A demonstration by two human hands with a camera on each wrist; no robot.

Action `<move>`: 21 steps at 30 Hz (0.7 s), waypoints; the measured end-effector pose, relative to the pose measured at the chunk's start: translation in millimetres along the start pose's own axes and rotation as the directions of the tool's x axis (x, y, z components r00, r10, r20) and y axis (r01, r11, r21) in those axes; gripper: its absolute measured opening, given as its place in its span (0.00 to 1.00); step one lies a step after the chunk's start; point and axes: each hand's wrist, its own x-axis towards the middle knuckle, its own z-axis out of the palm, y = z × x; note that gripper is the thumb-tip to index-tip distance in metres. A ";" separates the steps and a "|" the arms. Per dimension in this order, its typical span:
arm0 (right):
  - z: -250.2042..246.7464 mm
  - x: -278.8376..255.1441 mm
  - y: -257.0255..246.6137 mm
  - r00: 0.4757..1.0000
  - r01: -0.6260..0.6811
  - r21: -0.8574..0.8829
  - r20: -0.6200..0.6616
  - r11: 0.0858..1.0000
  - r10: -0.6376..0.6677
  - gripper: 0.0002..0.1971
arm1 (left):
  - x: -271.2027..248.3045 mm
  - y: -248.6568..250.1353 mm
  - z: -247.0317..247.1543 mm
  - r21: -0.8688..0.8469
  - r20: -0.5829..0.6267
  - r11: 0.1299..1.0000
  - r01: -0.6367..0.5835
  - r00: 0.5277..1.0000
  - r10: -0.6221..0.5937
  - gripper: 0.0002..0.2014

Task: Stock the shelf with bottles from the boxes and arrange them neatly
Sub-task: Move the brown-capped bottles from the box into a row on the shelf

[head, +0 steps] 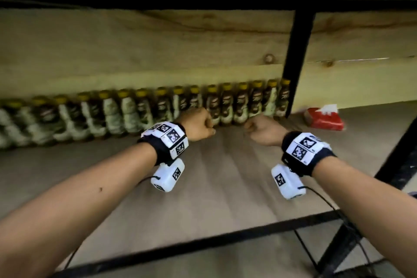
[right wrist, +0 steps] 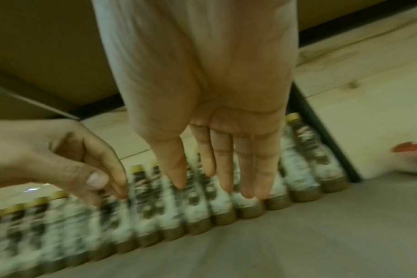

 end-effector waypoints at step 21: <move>229.1 -209.4 -296.8 0.928 0.081 0.231 0.337 0.970 -0.157 0.08 | -358.5 -215.9 8.4 -0.308 0.308 0.943 0.127 0.951 -0.028 0.10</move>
